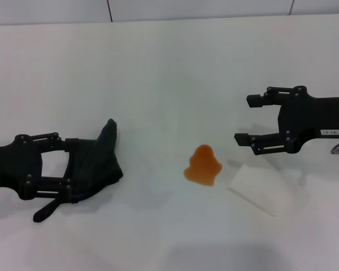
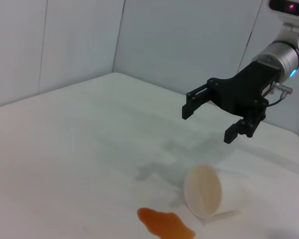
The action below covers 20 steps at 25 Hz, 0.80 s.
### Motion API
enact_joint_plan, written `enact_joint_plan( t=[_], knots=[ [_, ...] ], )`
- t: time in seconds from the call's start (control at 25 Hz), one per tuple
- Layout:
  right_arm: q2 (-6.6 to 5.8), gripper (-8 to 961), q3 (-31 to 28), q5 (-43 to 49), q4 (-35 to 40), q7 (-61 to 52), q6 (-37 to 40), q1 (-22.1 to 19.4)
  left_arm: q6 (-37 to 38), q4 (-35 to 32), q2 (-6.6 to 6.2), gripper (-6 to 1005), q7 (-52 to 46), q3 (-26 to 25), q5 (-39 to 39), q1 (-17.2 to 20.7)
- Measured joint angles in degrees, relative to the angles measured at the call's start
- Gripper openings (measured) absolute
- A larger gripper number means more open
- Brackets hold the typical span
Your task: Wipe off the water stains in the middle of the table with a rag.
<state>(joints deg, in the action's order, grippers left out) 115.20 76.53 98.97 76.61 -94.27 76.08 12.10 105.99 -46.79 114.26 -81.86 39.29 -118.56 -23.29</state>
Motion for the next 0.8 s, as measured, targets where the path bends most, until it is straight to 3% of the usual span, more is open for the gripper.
enact_joint_plan(
  t=[0.44, 0.8],
  knots=[
    [-0.24, 826, -0.6, 14.9, 8.5, -18.8, 2.7, 1.7, -0.6, 0.2, 0.11, 874, -0.1, 0.0, 0.3, -0.2],
    [-0.11, 826, -5.1, 27.0, 15.0, -38.6, 15.8, 7.9, -1.4, 0.3, 0.02, 873, 0.1, 0.0, 0.4, -0.5]
  ],
)
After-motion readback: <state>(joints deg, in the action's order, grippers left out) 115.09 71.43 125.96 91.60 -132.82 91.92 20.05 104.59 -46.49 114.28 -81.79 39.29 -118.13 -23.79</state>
